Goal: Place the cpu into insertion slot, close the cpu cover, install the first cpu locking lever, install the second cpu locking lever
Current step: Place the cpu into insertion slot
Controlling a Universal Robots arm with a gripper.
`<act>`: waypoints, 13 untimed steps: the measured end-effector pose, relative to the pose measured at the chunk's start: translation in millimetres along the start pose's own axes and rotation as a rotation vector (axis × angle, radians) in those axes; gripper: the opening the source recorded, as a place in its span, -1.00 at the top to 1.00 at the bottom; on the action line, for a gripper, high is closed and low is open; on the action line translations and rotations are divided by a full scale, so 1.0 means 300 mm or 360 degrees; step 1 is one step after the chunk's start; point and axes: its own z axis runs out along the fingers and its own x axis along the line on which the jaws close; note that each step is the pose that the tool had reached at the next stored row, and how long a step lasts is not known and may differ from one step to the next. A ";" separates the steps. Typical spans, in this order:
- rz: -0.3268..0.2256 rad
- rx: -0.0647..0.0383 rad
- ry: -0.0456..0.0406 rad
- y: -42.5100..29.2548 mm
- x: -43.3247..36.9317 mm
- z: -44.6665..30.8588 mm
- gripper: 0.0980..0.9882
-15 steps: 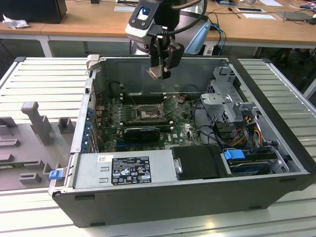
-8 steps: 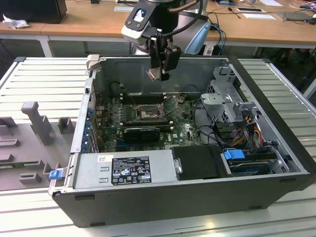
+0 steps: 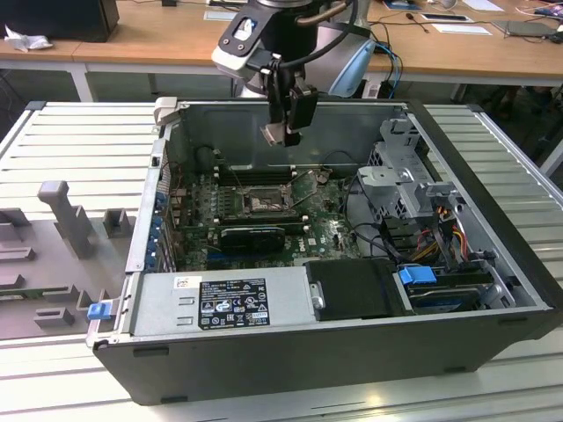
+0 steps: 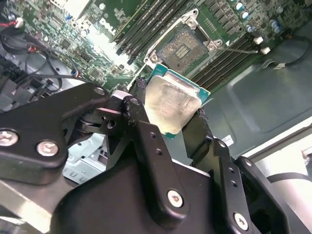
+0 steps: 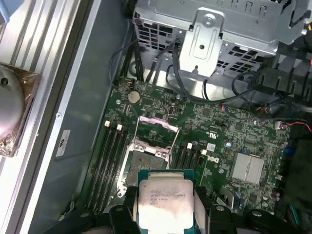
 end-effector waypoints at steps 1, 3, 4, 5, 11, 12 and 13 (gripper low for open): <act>0.0027 0.0000 -0.0002 0.000 0.000 0.002 0.00; 0.0078 -0.0001 -0.0007 -0.001 0.000 0.012 0.00; 0.0110 -0.0001 -0.0010 -0.002 0.000 0.023 0.00; 0.0129 -0.0002 -0.0011 -0.003 0.000 0.029 0.00; 0.0300 -0.0001 -0.0025 -0.006 -0.001 0.069 0.00; 0.0324 -0.0002 -0.0027 -0.006 -0.001 0.074 0.00; 0.0343 -0.0002 -0.0029 -0.007 -0.001 0.077 0.00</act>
